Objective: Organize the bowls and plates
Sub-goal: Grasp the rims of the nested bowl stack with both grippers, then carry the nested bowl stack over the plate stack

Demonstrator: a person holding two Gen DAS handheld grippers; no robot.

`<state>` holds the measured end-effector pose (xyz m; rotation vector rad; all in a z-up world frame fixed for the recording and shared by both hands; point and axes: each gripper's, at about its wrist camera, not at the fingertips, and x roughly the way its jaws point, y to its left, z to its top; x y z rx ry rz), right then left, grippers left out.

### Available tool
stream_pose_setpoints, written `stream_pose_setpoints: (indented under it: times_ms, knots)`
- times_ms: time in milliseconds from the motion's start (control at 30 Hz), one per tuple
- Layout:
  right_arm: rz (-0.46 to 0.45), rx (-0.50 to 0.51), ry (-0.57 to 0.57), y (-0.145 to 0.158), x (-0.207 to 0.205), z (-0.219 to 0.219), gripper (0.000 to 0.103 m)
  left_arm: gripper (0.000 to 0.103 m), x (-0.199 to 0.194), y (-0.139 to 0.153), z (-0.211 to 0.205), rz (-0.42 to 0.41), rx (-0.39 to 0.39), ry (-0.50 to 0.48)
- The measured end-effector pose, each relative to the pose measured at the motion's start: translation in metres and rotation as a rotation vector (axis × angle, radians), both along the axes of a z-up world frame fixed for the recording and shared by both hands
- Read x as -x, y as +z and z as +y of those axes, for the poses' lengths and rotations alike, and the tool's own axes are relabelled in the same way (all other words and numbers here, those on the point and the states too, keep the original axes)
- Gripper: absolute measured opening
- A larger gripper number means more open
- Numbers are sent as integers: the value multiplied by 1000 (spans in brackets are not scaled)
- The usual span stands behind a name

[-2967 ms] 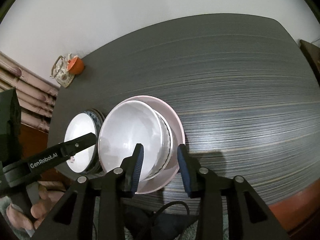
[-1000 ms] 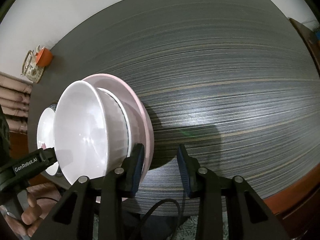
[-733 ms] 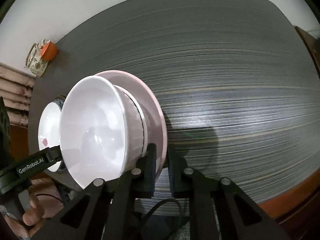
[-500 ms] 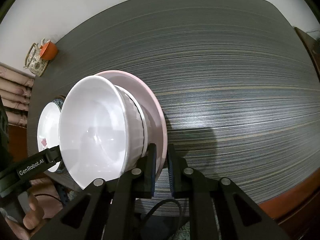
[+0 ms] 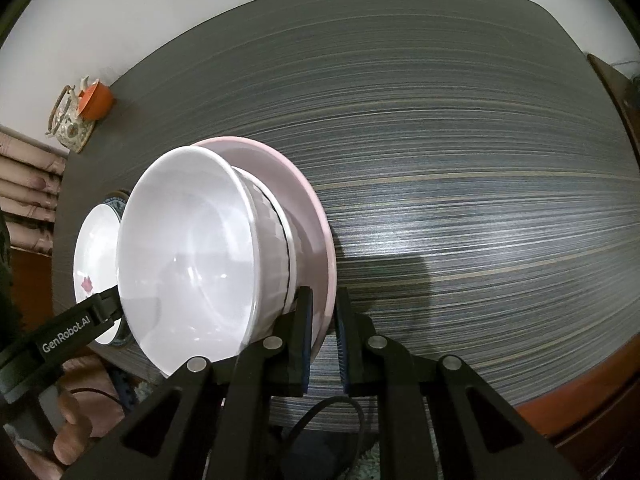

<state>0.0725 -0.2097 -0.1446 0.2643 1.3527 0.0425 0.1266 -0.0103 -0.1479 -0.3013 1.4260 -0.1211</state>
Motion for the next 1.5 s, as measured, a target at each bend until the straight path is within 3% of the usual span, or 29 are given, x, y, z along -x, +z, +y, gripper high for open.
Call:
stream_pose_setpoints:
  times_ms: [767,1500]
  knots:
    - [-35,12,-13,9,5,0,13,5,1,8,-6,-37,5,-15]
    - [-112,21,64,57,3,33,13,5,8,48,31,-102,2,41]
